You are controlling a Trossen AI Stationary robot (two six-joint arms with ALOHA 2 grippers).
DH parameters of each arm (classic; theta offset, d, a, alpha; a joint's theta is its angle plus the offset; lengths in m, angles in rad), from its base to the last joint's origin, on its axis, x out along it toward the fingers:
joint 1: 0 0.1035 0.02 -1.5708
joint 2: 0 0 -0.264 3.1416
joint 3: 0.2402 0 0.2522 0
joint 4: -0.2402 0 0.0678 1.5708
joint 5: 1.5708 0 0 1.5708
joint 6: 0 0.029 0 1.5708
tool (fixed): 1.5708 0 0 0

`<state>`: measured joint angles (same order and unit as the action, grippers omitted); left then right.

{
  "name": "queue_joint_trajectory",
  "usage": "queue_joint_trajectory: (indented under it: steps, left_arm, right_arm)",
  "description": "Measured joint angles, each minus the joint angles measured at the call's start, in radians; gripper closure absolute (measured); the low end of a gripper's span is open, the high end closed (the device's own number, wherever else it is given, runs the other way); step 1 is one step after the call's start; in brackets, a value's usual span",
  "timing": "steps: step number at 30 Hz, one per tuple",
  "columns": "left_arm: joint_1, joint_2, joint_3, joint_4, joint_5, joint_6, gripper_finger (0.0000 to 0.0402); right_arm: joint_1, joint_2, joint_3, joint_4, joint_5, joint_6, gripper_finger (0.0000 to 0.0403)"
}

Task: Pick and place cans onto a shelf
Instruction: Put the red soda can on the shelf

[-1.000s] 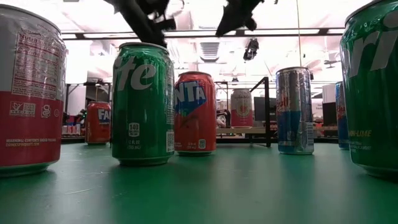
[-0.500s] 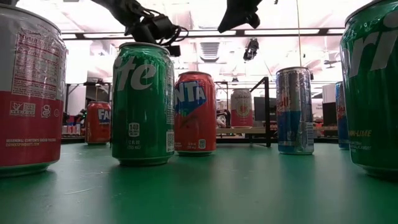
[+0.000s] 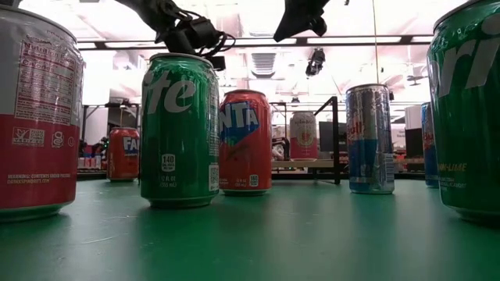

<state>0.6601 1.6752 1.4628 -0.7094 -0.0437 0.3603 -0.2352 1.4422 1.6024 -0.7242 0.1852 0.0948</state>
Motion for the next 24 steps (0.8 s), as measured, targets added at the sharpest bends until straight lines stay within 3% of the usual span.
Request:
queue_joint_trajectory:
  steps: [4, 10, 17, 24]
  left_arm:
    - [0.0, 0.0, 0.0, -0.014, -0.002, -0.003, 0.0401]
    - [0.001, -0.004, 0.0, -0.018, -0.095, -0.003, 0.0401]
    - [0.001, -0.06, -0.001, -0.071, -0.093, 0.025, 0.0401]
    - [-0.001, -0.24, -0.001, -0.27, 0.148, 0.11, 0.0401]
  right_arm:
    - [0.003, 0.0, 0.0, 0.0, 0.0, 0.002, 0.039]
    - [0.004, 0.0, 0.0, -0.004, 0.0, 0.002, 0.039]
    - [0.004, 0.0, 0.0, -0.012, -0.001, 0.002, 0.039]
    - [0.004, -0.007, 0.0, -0.075, -0.001, 0.002, 0.039]
